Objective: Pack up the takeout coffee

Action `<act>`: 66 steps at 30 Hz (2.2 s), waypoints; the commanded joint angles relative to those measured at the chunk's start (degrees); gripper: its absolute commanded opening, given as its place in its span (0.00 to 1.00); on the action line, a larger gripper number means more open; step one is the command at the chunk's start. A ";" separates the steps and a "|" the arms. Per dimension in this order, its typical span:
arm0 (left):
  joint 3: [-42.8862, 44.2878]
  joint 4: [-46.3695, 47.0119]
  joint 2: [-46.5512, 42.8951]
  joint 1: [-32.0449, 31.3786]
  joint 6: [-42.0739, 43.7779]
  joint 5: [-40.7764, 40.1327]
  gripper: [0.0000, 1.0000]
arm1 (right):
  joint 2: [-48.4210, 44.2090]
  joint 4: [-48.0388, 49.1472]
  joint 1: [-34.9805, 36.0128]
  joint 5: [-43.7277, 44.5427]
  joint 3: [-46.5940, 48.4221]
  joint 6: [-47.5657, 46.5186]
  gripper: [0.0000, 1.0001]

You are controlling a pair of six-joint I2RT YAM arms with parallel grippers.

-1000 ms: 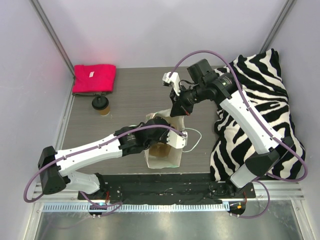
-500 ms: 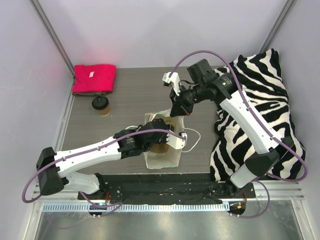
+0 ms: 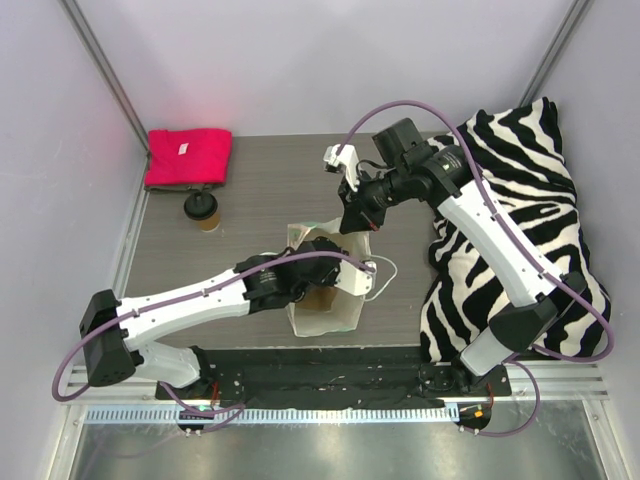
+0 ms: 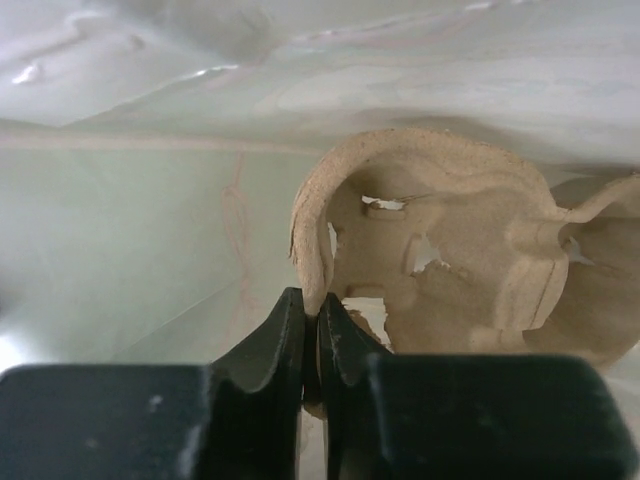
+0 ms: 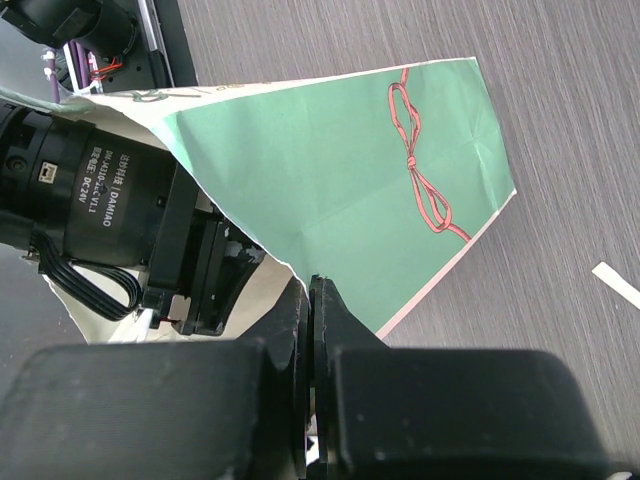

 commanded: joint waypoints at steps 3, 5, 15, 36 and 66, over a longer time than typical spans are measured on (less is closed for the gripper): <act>1.93 -5.31 -0.19 1.71 -4.12 0.48 0.33 | 0.18 -0.19 0.42 -1.64 2.21 0.37 0.01; 2.89 -5.75 -0.64 1.71 -4.73 0.75 0.44 | 0.36 -0.28 0.25 -1.47 2.30 0.46 0.01; 7.90 -10.06 -3.62 1.71 -7.55 6.02 0.57 | 1.94 0.25 0.33 1.08 2.21 1.77 0.01; 27.40 -25.00 -7.31 1.62 -15.89 20.61 0.75 | 1.77 3.15 0.25 6.97 -0.08 3.27 0.01; 38.41 -37.21 13.50 63.23 -53.51 62.09 0.99 | 8.94 5.00 -11.16 -0.04 -5.11 16.44 0.01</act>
